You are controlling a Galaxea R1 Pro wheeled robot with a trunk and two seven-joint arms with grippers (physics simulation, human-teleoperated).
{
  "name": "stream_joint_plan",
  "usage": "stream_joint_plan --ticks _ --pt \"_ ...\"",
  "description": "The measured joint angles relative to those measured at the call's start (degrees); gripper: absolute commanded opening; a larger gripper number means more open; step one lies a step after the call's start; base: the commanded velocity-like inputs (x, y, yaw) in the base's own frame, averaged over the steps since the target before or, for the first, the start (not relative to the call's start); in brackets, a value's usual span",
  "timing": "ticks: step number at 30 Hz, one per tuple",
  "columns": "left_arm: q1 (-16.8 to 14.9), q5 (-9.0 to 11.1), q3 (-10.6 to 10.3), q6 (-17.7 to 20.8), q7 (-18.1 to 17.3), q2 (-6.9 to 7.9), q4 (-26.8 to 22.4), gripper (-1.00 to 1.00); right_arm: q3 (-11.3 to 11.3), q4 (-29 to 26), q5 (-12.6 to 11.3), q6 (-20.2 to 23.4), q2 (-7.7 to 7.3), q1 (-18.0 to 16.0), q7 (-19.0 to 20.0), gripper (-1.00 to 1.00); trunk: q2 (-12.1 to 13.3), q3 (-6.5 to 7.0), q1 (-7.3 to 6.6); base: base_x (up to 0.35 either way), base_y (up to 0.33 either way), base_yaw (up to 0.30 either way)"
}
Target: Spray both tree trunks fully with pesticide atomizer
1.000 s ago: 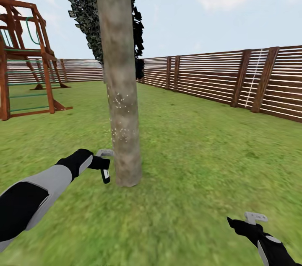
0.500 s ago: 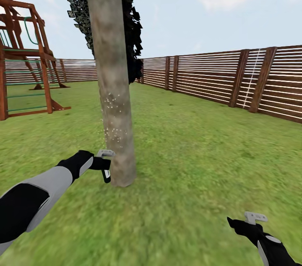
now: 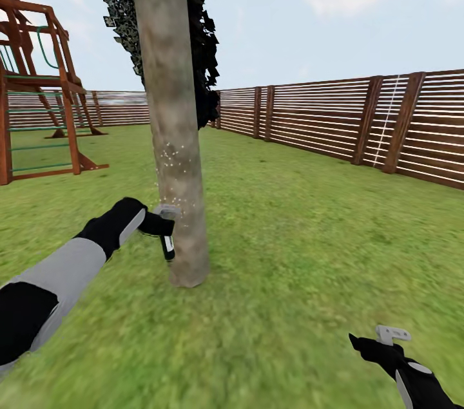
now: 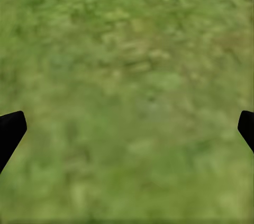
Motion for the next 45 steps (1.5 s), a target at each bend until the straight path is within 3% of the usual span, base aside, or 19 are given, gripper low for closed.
stream_joint_plan --ticks 2,11,17,25,39,45 --pt "-2.3 -0.1 0.0 2.9 0.0 0.54 -0.4 -1.00 0.0 0.0 0.0 0.0 0.00 0.0 0.0 1.00 0.0 0.00 0.00 0.000 0.000 0.000" --pt "-8.8 0.0 0.0 7.1 0.0 1.01 -0.6 -1.00 0.0 0.0 0.0 0.0 0.00 0.0 0.0 1.00 0.0 0.00 0.00 0.000 0.000 0.000" --pt "-11.4 0.0 0.0 7.4 0.0 1.01 -0.6 -1.00 0.0 0.0 0.0 0.0 0.00 0.0 0.0 1.00 0.0 0.00 0.00 0.000 0.000 0.000" --pt "-18.4 0.0 0.0 7.5 0.1 1.01 -0.4 -1.00 0.0 0.0 0.0 0.0 -0.02 0.0 0.0 1.00 0.0 0.00 0.00 0.000 0.000 0.000" --pt "-25.2 0.1 0.0 8.2 0.1 0.93 -0.2 -1.00 -0.1 0.0 0.0 0.0 -0.09 0.0 0.0 1.00 0.0 0.00 0.00 0.000 0.000 0.000" --pt "-26.2 0.1 0.0 8.3 0.1 0.91 -0.2 -1.00 -0.1 0.0 0.0 0.0 -0.09 0.0 0.0 1.00 0.0 0.00 0.00 0.000 0.000 0.000"
